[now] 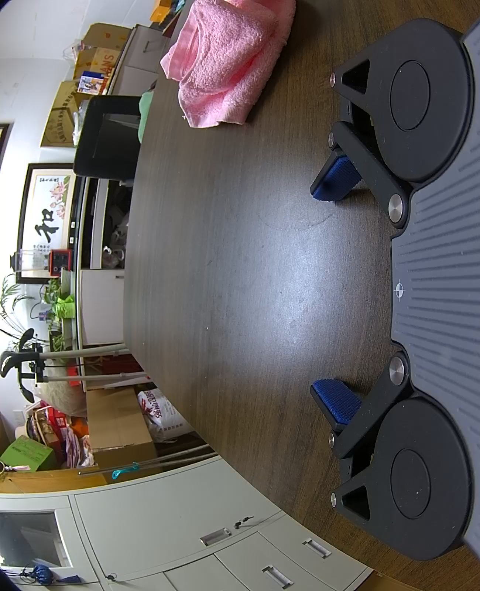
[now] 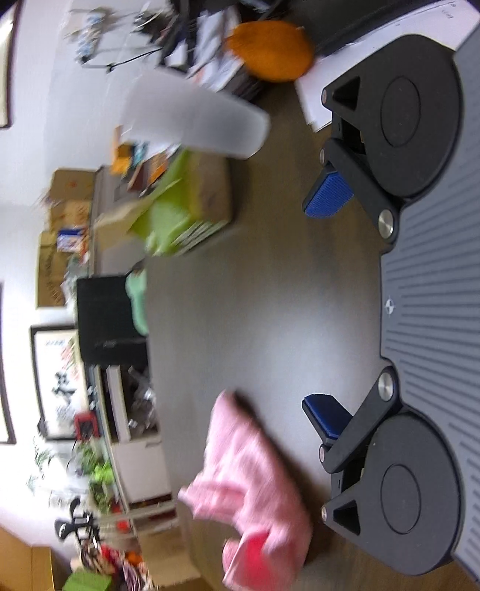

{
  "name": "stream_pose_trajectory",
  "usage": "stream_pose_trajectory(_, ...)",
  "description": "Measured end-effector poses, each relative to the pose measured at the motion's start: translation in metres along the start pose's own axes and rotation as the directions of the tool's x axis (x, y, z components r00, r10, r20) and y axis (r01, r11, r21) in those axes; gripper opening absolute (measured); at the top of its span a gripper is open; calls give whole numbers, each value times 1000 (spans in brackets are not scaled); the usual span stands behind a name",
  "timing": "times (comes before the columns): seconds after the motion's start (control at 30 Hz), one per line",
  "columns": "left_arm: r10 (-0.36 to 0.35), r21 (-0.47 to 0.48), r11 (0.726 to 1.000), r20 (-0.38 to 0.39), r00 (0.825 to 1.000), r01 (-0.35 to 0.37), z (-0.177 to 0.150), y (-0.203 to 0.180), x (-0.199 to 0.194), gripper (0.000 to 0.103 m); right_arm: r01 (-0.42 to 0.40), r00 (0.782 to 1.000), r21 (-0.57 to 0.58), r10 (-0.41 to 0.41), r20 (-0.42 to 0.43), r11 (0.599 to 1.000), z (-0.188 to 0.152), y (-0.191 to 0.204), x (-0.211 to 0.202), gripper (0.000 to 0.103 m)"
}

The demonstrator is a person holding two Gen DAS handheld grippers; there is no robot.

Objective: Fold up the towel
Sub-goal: 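Move the right tool to the pink towel and close on its edge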

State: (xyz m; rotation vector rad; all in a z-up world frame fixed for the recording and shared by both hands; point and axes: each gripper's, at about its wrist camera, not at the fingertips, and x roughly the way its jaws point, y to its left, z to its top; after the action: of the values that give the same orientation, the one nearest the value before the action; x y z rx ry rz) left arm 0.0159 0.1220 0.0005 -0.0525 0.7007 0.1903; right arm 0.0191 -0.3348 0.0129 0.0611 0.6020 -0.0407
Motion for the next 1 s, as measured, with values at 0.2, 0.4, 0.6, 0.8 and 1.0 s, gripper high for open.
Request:
stream_pose_trajectory(0.2, -1, 0, 1000, 0, 1000, 1, 0, 0, 0, 103, -94, 991, -20, 95, 89, 995, 13, 44, 3, 103)
stream_pose_trajectory(0.4, -2, 1, 1000, 0, 1000, 2, 0, 0, 0, 103, -166, 983, -6, 166, 80, 986, 25, 71, 20, 103)
stream_pose_trajectory(0.6, -2, 0, 1000, 0, 1000, 2, 0, 0, 0, 103, -261, 965, 32, 259, 47, 965, 48, 91, 39, 102)
stream_pose_trajectory(0.8, -2, 1, 1000, 0, 1000, 2, 0, 0, 0, 103, -319, 948, 19, 319, -11, 948, 70, 121, 59, 102)
stream_pose_trajectory(1.0, -2, 1, 1000, 0, 1000, 2, 0, 0, 0, 103, -339, 936, 30, 340, -89, 940, 79, 140, 76, 99)
